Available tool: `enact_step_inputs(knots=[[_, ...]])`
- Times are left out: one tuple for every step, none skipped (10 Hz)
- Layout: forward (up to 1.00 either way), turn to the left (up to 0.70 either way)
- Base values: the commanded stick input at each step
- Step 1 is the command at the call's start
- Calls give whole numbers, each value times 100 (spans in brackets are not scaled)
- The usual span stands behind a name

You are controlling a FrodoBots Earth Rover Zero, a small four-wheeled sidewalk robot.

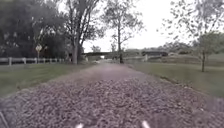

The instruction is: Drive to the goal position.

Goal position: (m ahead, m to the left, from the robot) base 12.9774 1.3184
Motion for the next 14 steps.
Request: enact_step_inputs(knots=[[70, 0], [70, 0], [70, 0], [70, 0], [70, 0], [70, 0], [70, 0], [70, 0], [70, 0], [70, 0], [70, 0], [70, 0], [70, 0], [70, 0]])
